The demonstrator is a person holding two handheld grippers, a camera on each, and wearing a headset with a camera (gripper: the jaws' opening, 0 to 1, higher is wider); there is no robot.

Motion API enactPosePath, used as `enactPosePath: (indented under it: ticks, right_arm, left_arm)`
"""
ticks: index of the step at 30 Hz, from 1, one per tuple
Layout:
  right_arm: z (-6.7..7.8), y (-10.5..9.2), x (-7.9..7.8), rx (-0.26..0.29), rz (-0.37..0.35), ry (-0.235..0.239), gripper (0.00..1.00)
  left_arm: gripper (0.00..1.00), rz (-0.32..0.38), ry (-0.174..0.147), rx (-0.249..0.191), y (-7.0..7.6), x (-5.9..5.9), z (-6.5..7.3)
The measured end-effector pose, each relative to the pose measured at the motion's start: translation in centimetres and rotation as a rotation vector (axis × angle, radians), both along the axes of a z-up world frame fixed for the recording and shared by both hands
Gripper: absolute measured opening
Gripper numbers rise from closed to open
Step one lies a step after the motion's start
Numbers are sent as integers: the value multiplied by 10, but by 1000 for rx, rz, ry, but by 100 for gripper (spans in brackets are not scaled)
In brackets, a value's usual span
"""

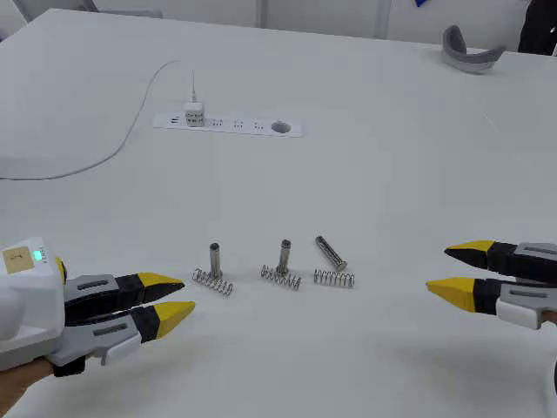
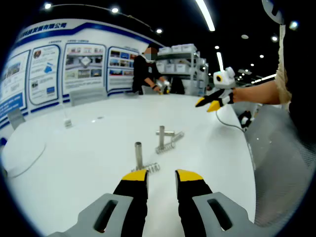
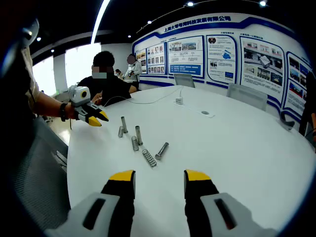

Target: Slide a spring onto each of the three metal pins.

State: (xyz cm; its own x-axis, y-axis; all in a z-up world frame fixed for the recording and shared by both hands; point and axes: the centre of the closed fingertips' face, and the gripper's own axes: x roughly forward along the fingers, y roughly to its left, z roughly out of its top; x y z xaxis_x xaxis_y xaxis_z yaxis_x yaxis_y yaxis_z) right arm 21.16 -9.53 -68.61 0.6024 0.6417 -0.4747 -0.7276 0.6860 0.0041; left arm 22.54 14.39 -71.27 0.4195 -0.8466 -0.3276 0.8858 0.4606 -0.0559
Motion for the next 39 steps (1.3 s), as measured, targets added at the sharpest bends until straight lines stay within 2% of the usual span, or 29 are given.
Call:
enactPosePath:
  ticks: [3,7,15,18,25,39]
  right_arm:
    - [-5,14,3,-41,53,-28,47]
    - [-7,26,8,-49,81,-51,56]
    - [-15,33,12,-38,94,-64,72]
    - [-17,32,12,-36,86,-65,76]
    - [-19,25,13,-24,56,-63,78]
    - [-21,22,13,-12,36,-49,78]
  left_arm:
    - [38,7,-26,42,3,2,-4]
    - [54,26,-22,55,7,5,-7]
    - [69,39,-21,63,9,11,-11]
    - [72,41,-19,70,10,12,-14]
    - [77,50,-13,66,6,14,-17]
    - [77,56,2,48,2,13,-17]
